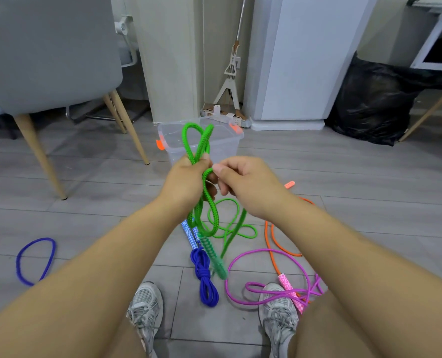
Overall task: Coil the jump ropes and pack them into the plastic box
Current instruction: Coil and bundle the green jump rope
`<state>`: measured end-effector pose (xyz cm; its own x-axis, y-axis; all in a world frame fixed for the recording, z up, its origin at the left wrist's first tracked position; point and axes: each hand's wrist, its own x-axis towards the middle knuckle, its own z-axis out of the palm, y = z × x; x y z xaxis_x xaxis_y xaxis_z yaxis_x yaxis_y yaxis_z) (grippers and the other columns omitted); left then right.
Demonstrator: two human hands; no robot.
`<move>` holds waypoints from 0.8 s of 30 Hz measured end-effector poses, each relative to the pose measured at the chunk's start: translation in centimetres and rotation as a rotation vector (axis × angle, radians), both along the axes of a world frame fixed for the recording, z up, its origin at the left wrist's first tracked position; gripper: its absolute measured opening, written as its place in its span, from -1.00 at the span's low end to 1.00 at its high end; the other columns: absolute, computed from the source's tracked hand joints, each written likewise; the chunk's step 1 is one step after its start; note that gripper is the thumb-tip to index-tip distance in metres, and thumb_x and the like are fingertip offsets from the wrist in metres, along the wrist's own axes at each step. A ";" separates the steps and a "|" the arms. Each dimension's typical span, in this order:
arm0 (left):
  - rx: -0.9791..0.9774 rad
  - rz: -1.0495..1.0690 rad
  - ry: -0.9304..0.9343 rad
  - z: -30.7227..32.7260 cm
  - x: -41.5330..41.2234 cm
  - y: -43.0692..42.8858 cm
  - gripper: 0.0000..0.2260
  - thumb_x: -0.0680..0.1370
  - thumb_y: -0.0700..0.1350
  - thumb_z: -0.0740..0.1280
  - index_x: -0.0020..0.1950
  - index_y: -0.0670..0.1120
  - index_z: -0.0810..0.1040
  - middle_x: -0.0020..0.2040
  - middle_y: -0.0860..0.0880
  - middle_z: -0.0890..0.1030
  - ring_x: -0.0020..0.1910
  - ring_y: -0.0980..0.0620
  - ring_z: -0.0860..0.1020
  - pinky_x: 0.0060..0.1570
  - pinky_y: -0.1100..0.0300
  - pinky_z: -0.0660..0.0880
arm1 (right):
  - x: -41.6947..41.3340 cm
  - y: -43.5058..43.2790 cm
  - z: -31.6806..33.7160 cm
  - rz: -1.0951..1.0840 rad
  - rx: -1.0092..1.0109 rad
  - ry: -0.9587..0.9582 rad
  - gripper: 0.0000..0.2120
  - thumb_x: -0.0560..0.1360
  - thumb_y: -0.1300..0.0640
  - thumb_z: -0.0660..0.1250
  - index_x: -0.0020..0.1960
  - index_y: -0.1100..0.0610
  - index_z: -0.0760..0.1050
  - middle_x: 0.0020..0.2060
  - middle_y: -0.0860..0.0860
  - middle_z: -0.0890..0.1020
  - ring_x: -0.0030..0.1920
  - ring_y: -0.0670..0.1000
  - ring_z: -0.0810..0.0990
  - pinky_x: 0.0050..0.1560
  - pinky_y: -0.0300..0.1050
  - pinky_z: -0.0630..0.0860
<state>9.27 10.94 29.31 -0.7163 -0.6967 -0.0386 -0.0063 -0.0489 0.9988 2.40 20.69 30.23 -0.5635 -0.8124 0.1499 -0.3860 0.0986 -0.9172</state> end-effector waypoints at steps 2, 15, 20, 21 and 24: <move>0.057 0.020 0.013 0.2 0.0 0.1 -0.77 0.63 -0.10 0.16 -0.20 -0.14 0.36 -0.59 -0.01 0.45 -0.64 0.04 0.42 -0.41 0.13 0.43 | 0.2 -0.5 0.0 -0.024 -0.021 -0.008 -0.67 0.58 0.21 0.19 -0.35 0.09 0.44 -0.63 -0.12 0.47 -0.55 -0.20 0.40 -0.37 -0.37 0.31; 0.064 0.015 -0.006 0.1 0.2 0.0 -0.71 0.63 -0.03 0.16 -0.24 -0.13 0.40 -0.49 -0.05 0.48 -0.50 -0.05 0.42 -0.42 0.17 0.43 | -0.5 0.4 0.6 -0.135 0.081 0.239 -0.79 0.56 0.07 0.22 -0.17 0.10 0.54 -0.45 -0.08 0.47 -0.44 -0.15 0.40 -0.36 -0.27 0.34; 0.136 -0.063 -0.013 0.4 0.7 -0.3 -0.75 0.64 -0.01 0.13 -0.16 -0.12 0.36 -0.36 -0.07 0.64 -0.47 -0.01 0.59 -0.38 0.10 0.56 | -2.2 1.9 0.4 -0.155 0.164 0.244 -0.80 0.54 0.11 0.26 -0.26 0.03 0.49 -0.43 -0.10 0.56 -0.44 -0.17 0.43 -0.31 -0.20 0.37; 0.153 -0.080 -0.013 0.4 0.8 -0.3 -0.75 0.64 0.00 0.13 -0.15 -0.12 0.35 -0.30 -0.10 0.66 -0.41 -0.05 0.63 -0.36 0.05 0.58 | -2.5 2.2 0.4 -0.148 0.200 0.265 -0.80 0.53 0.11 0.26 -0.27 0.00 0.48 -0.43 -0.11 0.57 -0.48 -0.18 0.42 -0.36 -0.26 0.34; 0.187 -0.133 -0.024 0.6 1.0 -0.3 -0.76 0.64 0.00 0.13 -0.15 -0.11 0.34 -0.13 -0.16 0.66 -0.23 -0.16 0.67 -0.26 -0.11 0.59 | -2.8 2.7 0.3 -0.125 0.252 0.326 -0.82 0.52 0.13 0.29 -0.24 -0.05 0.49 -0.42 -0.15 0.57 -0.40 -0.21 0.48 -0.27 -0.23 0.40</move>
<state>10.25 10.60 29.91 -0.7986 -0.5754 -0.1765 -0.0490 -0.2300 0.9720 -0.44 23.42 30.48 -0.6163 -0.7746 0.1425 -0.6226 0.3683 -0.6905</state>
